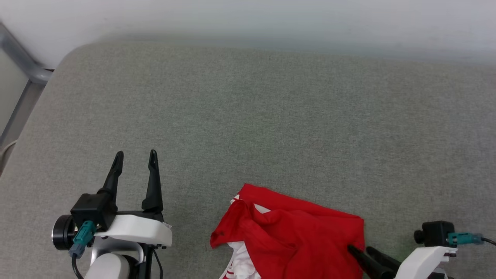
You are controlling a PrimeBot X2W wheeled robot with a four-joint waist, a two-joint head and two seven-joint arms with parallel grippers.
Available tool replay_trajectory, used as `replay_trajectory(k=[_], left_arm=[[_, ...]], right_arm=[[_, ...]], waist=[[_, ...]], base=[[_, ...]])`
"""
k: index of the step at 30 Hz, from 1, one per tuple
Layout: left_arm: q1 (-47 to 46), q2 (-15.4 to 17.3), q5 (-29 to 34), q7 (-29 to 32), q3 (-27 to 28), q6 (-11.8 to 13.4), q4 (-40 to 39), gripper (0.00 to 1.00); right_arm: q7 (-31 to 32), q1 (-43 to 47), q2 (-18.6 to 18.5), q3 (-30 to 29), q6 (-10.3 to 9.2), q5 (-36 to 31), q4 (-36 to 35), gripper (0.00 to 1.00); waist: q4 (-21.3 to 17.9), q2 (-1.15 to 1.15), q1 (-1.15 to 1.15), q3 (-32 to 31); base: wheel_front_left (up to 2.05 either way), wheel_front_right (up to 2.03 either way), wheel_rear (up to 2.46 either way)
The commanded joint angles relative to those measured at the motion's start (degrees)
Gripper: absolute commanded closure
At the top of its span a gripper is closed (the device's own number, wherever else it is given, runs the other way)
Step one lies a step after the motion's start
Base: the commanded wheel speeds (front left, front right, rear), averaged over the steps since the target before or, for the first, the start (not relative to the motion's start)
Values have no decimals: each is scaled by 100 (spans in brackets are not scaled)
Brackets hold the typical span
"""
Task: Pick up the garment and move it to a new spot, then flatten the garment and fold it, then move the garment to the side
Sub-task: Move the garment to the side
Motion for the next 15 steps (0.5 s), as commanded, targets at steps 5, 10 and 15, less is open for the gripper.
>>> replay_trajectory(k=[5,10,15], left_arm=[[-157,-198,167,-27,188,-200,83,0],[-177,-370,317,-27,338,-345,162,0],[-112,-467,447,-27,488,-486,238,0]], right_arm=[[554,94,-108,413,-7,285,201,0],[878,39,-71,614,-9,356,370,14],[810,-173,-94,668,-8,291,332,100]], waist=[[168,0,-1,235],[187,0,-1,303],[147,0,-1,218]], base=[[0,0,0],[0,0,0],[0,0,0]])
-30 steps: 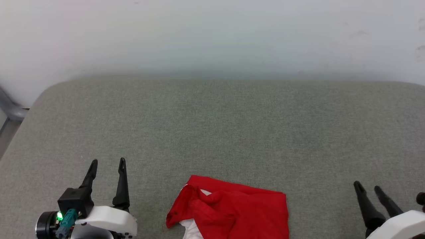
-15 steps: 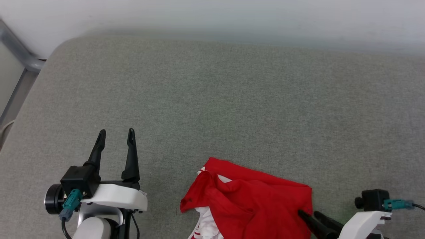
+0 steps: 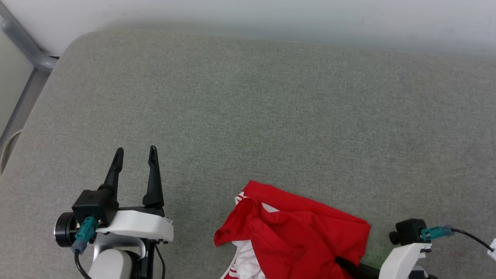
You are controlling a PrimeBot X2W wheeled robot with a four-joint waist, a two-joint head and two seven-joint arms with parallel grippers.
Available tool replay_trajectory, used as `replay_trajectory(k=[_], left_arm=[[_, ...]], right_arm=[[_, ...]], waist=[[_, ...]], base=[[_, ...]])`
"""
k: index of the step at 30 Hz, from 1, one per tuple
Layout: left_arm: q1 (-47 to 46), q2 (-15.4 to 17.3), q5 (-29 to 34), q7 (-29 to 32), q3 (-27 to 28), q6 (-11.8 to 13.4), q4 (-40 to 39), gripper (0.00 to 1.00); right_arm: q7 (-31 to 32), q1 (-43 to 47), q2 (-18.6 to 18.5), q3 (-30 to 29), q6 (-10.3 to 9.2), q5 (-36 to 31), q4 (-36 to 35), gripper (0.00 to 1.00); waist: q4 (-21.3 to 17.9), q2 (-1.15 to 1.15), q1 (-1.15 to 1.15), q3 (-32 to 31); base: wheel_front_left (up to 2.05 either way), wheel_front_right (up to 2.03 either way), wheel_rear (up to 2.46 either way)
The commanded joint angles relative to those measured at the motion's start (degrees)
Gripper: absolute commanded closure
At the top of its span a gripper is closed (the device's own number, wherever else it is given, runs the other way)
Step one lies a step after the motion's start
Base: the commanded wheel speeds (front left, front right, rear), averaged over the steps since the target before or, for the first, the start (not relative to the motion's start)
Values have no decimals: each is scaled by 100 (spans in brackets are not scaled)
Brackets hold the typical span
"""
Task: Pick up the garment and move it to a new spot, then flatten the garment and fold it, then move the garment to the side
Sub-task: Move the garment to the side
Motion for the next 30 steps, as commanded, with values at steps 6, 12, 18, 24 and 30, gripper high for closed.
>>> replay_trajectory(k=[6,12,18,24,30], left_arm=[[208,-11,164,-27,157,-125,142,0],[458,-37,218,-26,243,-142,120,0],[591,-89,229,-26,280,-136,19,0],[523,-85,295,-20,246,-174,-111,0],[357,18,375,-11,258,-167,-327,0]], right_arm=[[-146,-168,-237,160,-14,-310,-82,100],[-24,-212,-477,165,-12,-548,-354,100],[191,-192,-787,-27,-11,-730,-439,100],[123,-563,-1028,-151,-11,-1000,-372,100],[-225,-1407,-1189,11,-11,-1321,-171,100]], waist=[[-201,0,-1,-431],[-638,0,-1,-841],[-1246,0,-1,-931],[-1961,0,-1,-743],[-2734,0,-1,-292]], base=[[0,0,0],[0,0,0],[0,0,0],[0,0,0],[0,0,0]])
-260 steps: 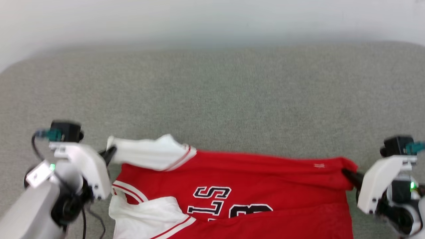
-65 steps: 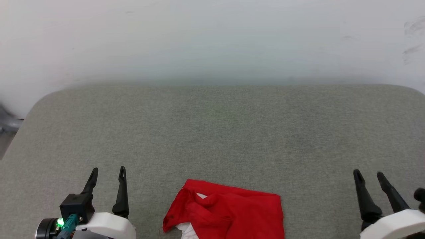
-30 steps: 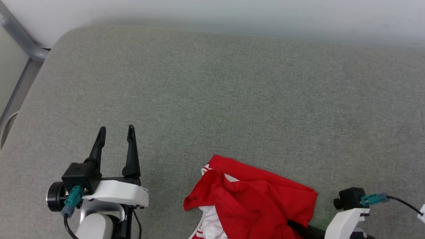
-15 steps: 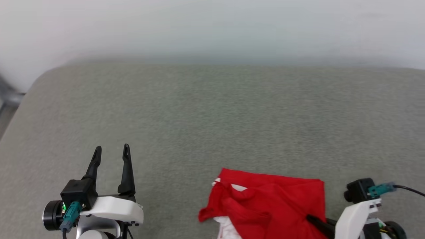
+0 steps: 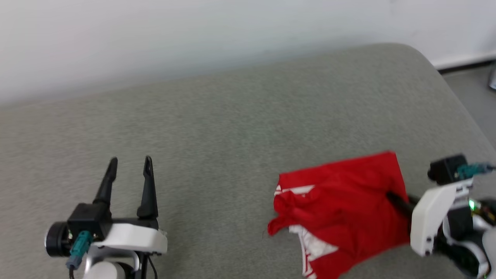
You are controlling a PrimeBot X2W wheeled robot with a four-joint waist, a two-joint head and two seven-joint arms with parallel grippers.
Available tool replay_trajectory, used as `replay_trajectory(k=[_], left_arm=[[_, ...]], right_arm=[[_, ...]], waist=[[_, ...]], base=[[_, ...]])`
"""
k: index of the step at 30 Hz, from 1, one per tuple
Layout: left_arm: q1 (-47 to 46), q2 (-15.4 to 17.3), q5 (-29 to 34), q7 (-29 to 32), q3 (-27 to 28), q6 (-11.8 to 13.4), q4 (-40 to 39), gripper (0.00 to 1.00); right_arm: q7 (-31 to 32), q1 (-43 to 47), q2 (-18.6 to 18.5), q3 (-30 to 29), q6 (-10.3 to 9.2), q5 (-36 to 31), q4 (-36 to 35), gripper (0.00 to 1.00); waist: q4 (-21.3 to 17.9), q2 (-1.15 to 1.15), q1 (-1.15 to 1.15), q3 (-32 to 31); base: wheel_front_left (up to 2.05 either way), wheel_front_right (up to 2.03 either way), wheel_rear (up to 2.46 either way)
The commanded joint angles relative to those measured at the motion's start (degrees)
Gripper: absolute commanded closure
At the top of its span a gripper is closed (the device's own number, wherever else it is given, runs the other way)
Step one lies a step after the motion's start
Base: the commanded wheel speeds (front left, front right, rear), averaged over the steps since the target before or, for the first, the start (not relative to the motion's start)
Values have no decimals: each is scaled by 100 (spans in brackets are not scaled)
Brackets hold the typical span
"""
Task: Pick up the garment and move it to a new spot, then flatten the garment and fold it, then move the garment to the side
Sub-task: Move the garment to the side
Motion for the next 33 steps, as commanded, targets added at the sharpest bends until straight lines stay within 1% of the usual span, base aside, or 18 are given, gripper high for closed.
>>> replay_trajectory(k=[1,5,11,19,20,22,25,29,32,33], left_arm=[[-167,94,53,25,30,11,-115,0],[-496,279,194,198,-32,-49,-423,0],[-995,555,403,511,-78,-96,-979,0],[-1584,853,663,980,-259,-252,-1731,0],[-1584,853,663,980,-259,-252,-1731,0],[-1727,896,708,1085,-295,-283,-1903,0],[-1932,954,752,1193,-347,-322,-2083,0],[-2175,957,798,1266,-454,-386,-2210,0],[-2258,932,809,1246,-529,-407,-2175,0],[-2271,915,800,1227,-555,-412,-2146,0]], right_arm=[[-156,-386,-16,42,-5,-87,98,100],[-488,-1144,-34,-38,-5,-182,556,100],[-844,-2064,-185,-424,-6,-343,1221,100],[-1267,-2889,-641,-1210,-6,-657,2183,100],[-1267,-2889,-641,-1210,-6,-657,2183,100],[-1402,-3080,-728,-1380,-7,-738,2388,100],[-1584,-3326,-758,-1620,-7,-829,2701,100],[-1911,-3603,-865,-1895,-7,-1068,3107,100],[-2131,-3761,-804,-2034,-7,-1267,3471,100],[-2206,-3809,-781,-2086,-7,-1341,3581,84]], waist=[[-569,0,0,498],[-865,0,0,1047],[-1033,0,0,1859],[-924,0,0,2730],[-924,0,0,2730],[-886,0,0,2940],[-822,0,0,3206],[-712,0,0,3450],[-652,0,0,3506],[-621,0,0,3499]], base=[[0,0,0],[0,0,0],[0,0,0],[0,0,0],[0,0,0],[0,0,0],[0,0,0],[0,0,0],[0,0,0],[0,0,0]])
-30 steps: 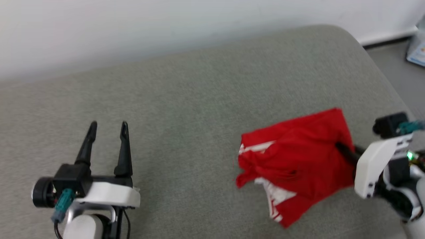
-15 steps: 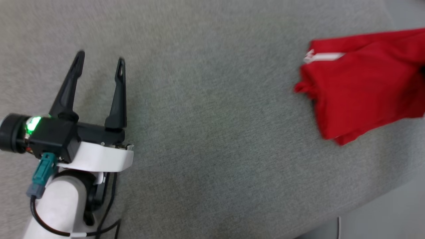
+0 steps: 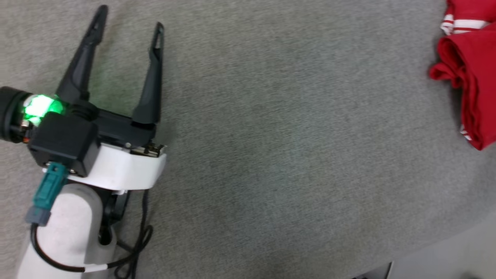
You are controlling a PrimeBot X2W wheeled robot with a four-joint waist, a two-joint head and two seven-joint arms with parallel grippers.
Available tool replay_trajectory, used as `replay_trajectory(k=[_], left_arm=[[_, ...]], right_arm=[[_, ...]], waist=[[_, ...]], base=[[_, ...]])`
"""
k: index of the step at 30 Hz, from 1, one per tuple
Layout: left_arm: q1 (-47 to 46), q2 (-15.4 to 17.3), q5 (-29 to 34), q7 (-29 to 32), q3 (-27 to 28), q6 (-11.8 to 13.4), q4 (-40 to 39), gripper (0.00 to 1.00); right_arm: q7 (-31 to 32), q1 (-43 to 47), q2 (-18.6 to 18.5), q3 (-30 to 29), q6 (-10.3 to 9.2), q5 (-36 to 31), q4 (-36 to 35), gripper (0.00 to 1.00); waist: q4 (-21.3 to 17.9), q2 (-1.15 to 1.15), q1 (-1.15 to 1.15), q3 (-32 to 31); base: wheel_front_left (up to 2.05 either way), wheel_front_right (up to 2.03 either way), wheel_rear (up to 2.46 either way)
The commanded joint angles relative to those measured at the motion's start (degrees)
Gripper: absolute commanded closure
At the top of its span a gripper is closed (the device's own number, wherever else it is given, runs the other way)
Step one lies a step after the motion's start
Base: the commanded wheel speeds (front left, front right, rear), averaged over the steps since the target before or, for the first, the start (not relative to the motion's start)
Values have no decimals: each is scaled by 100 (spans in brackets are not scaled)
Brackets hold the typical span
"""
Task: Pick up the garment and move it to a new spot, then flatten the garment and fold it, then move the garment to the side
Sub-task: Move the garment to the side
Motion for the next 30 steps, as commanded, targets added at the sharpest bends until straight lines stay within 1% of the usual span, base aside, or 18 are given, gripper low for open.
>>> replay_trajectory(k=[1,2,7,11,14,18,21,24,30], left_arm=[[-50,-16,-6,-36,-21,-10,30,0],[-60,-38,-18,-65,-49,-17,62,0],[10,-124,-100,-181,-137,-13,263,0],[257,-196,-193,-306,-172,41,533,0],[537,-267,-284,-412,-189,90,771,0],[945,-376,-442,-511,-204,183,1046,0],[1234,-464,-546,-607,-189,260,1247,0],[1521,-503,-646,-680,-207,287,1457,0],[2010,-642,-860,-810,-194,368,1841,0]], right_arm=[[-63,-117,12,-55,-9,-90,99,55],[-141,-145,13,-118,-9,-147,201,0],[-676,-226,4,-416,-9,-561,655,0],[-1282,-100,36,-601,-9,-858,910,0],[-1824,171,126,-611,-9,-947,959,0],[-2430,599,300,-646,-9,-835,933,0],[-2748,996,448,-573,-9,-683,798,0],[-2913,1447,606,-511,-9,-489,564,0],[-3010,2397,1069,-438,-9,-476,-251,0]], waist=[[80,0,-1,6],[110,0,-1,-17],[249,0,-1,-261],[329,0,-1,-706],[357,0,-1,-1141],[423,0,-1,-1667],[492,0,-1,-2032],[591,0,-1,-2383],[798,0,-1,-2948]], base=[[0,0,0],[0,0,0],[0,0,0],[0,0,0],[0,0,0],[0,0,0],[0,0,0],[0,0,0],[0,0,0]])
